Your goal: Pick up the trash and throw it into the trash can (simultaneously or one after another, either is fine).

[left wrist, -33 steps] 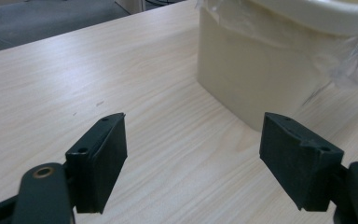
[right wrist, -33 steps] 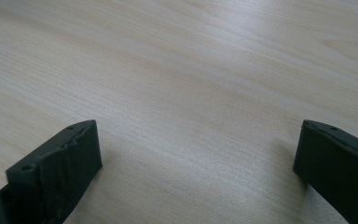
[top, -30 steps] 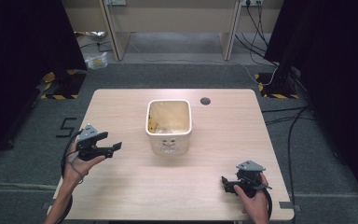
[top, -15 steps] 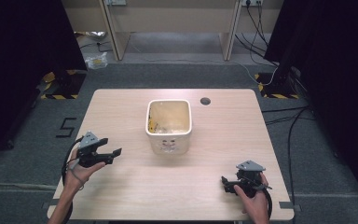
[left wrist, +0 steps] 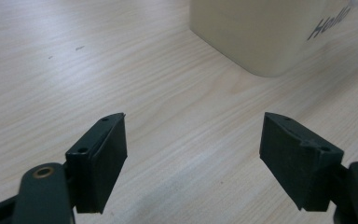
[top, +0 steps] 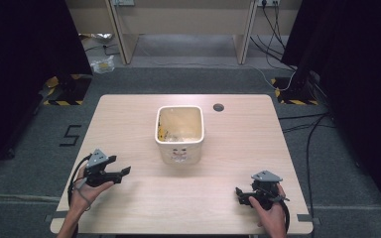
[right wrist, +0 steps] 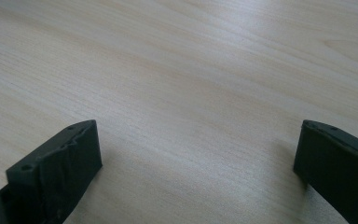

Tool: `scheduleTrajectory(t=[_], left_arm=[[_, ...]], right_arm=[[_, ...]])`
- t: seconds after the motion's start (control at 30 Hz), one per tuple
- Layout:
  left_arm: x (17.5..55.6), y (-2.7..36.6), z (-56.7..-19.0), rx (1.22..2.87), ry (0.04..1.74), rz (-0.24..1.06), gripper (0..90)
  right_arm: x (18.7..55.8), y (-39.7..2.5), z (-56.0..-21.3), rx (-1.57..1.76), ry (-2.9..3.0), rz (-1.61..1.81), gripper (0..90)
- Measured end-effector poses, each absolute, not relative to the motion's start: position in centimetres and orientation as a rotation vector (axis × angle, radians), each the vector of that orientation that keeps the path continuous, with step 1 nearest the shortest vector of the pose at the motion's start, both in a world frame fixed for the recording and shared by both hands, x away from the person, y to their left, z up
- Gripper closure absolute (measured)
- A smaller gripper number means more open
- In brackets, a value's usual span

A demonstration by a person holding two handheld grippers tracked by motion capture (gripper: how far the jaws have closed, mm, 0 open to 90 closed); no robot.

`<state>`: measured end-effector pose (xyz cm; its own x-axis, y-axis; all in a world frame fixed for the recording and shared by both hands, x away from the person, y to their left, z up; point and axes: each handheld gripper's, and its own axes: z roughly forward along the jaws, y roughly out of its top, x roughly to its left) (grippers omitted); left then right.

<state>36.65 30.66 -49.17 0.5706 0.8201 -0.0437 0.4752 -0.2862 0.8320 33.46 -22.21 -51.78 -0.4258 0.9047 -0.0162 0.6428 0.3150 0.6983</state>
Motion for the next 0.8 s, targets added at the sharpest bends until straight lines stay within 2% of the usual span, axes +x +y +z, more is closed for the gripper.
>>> scheduleTrajectory(t=[0.8], left_arm=[[34.8,29.8,-51.3,2.024,1.04,0.471,22.8]], right_arm=[[33.5,-22.2,-51.8,1.373,2.181,0.875,0.8]])
